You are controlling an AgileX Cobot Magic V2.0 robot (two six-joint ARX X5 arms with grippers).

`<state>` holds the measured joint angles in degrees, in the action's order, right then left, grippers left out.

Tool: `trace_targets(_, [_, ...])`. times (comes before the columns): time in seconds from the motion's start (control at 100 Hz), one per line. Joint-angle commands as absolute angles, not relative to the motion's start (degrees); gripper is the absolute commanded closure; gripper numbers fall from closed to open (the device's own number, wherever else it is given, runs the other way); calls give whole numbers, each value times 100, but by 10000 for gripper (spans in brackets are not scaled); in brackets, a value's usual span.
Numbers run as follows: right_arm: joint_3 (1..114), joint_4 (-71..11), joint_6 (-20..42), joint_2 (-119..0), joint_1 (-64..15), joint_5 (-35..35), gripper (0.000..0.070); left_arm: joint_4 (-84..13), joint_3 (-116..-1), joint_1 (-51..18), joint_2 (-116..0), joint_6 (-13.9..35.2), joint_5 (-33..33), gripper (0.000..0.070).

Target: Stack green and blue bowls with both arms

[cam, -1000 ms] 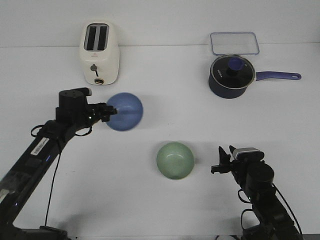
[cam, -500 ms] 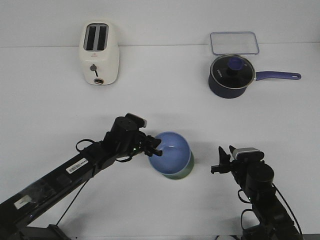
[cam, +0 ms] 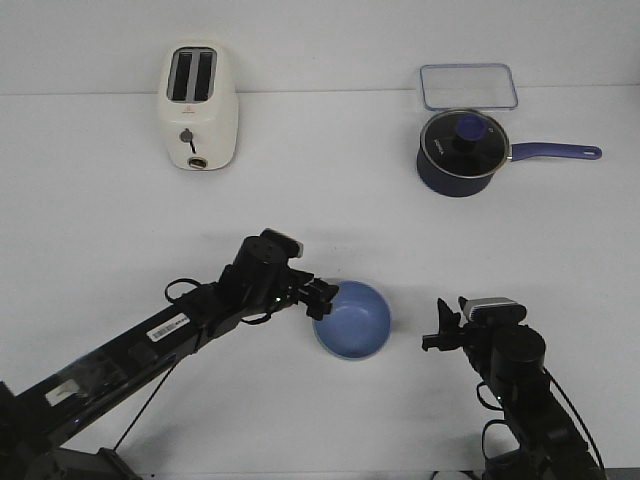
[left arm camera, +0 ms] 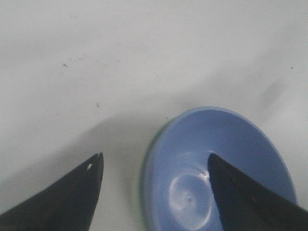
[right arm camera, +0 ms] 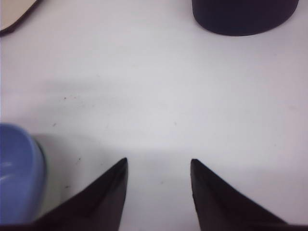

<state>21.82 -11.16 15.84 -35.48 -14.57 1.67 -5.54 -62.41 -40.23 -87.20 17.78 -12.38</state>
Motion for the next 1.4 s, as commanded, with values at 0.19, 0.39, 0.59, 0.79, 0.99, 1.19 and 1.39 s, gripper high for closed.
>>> trace_targets(0.19, [2200, -941, 1673, -3214, -1455, 145, 700, -1243, -6316, -3181, -7168, 895, -231, 700])
trace_targets(0.39, [2099, -1074, 1625, -1975, -1452, -224, 700, -1260, -5474, -1984, -5478, 447, 738, 685])
trace_targets(0.59, [1855, -1068, 1323, -851, -1455, -633, 700, 1155, -2762, -816, -3361, 661, 725, 688])
trace_targets(0.79, [1855, -1033, 1321, -823, -1455, -794, 700, 838, -2104, -563, -2263, 1293, 725, 685])
trace_targets(0.99, [1855, -1015, 1321, -823, -1455, -799, 700, 696, -2106, -563, -1870, 1293, 725, 685])
trace_targets(1.19, [1855, -1007, 1321, -823, -1455, -797, 700, 696, -2106, -563, -1647, 1293, 725, 685])
trace_targets(1.39, [1855, -1007, 1321, -823, -1455, -797, 700, 694, -2106, -563, -1603, 1293, 725, 685])
